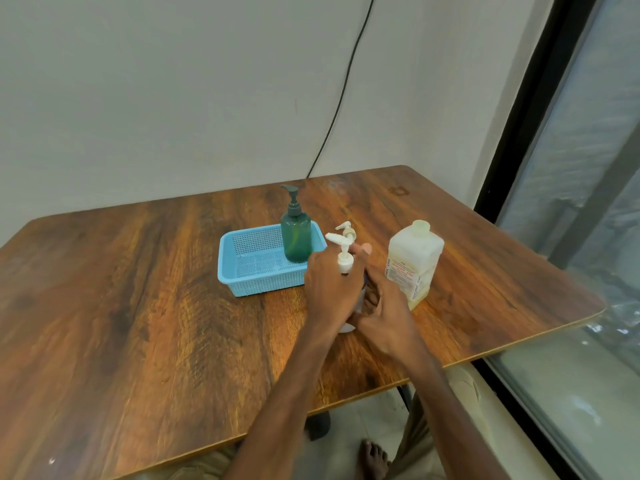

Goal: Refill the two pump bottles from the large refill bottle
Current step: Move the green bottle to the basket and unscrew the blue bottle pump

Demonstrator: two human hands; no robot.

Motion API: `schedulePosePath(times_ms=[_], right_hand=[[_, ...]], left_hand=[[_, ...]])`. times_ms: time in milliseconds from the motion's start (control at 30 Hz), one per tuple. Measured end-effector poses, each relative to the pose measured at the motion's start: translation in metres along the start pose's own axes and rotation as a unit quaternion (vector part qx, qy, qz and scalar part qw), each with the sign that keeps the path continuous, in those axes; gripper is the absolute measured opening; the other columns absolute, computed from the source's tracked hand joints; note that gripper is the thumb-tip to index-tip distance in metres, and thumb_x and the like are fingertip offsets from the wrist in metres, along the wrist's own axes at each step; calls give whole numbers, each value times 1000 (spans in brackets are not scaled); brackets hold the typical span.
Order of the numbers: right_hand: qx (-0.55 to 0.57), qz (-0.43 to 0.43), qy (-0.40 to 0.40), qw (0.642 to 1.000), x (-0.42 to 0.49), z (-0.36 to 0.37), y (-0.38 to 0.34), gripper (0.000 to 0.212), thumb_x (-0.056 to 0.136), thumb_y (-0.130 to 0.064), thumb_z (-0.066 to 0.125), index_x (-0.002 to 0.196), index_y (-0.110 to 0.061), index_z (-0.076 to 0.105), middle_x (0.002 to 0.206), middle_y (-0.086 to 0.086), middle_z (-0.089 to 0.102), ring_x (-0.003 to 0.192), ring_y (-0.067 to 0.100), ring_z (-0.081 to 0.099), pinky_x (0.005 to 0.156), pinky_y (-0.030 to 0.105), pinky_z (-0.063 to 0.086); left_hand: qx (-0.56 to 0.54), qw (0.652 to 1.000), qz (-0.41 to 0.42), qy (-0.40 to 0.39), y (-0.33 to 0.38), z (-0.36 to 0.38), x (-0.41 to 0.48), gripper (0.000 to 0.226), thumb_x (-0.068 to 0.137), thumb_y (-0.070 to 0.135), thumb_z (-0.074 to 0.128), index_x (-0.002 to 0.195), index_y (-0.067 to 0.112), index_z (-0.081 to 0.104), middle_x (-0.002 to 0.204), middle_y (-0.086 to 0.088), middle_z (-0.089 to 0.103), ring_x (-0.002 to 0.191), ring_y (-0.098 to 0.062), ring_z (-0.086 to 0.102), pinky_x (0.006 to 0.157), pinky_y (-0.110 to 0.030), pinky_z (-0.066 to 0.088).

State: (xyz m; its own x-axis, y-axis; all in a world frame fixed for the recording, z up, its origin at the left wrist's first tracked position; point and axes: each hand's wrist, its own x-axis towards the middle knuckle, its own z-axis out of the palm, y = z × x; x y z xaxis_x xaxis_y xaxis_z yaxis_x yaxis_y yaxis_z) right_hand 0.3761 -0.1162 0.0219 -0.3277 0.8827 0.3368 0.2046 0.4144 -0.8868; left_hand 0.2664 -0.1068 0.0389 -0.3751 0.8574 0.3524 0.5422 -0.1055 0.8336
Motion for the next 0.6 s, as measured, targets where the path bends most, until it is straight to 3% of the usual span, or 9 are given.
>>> schedulePosePath(times_ms=[67, 133, 200, 267, 367, 600], right_hand=[[3, -4, 4, 1000, 0, 0, 0, 79, 77, -4, 82, 142, -30, 46, 130, -26, 58, 120, -10, 55, 94, 10, 46], [7, -1, 5, 1000, 1, 1, 4, 73, 77, -9, 84, 136, -34, 50, 126, -23, 63, 118, -4, 59, 95, 16, 50], [4, 12, 6, 1000, 1, 1, 5, 73, 72, -18, 89, 129, -44, 51, 123, -26, 63, 116, -3, 60, 94, 16, 50], [0, 24, 6, 1000, 2, 2, 5, 74, 69, -22, 91, 126, -47, 50, 122, -28, 61, 114, -6, 59, 90, 12, 49], [7, 34, 6, 999, 2, 2, 10, 77, 70, -23, 90, 135, -35, 51, 127, -20, 62, 116, -4, 60, 92, 14, 50], [-1, 49, 3, 999, 3, 2, 12, 79, 69, -28, 91, 134, -39, 48, 127, -26, 58, 114, -9, 58, 92, 11, 48]], left_hand=[[-29, 998, 50, -33, -11, -9, -15, 15, 103, 44, 59, 105, 29, 60, 98, 12, 62, 101, -12, 61, 87, -37, 50], [-76, 992, 83, -62, -21, -20, -29, 24, 108, 40, 53, 130, 31, 57, 122, 14, 64, 118, -5, 60, 99, -31, 52], [-122, 987, 82, -60, -24, -30, -36, 33, 108, 33, 53, 140, 27, 57, 132, 15, 64, 125, -1, 60, 102, -22, 52], [-143, 988, 53, -30, -20, -38, -35, 27, 105, 30, 59, 132, 26, 65, 126, 18, 68, 119, 6, 61, 94, -13, 52], [-143, 989, 27, -2, -16, -39, -27, 19, 97, 30, 72, 116, 28, 69, 113, 22, 70, 110, 12, 62, 83, -4, 48], [-140, 990, 31, 17, -22, -35, -21, 25, 88, 33, 82, 109, 28, 68, 108, 21, 71, 106, 8, 65, 82, -8, 50]])
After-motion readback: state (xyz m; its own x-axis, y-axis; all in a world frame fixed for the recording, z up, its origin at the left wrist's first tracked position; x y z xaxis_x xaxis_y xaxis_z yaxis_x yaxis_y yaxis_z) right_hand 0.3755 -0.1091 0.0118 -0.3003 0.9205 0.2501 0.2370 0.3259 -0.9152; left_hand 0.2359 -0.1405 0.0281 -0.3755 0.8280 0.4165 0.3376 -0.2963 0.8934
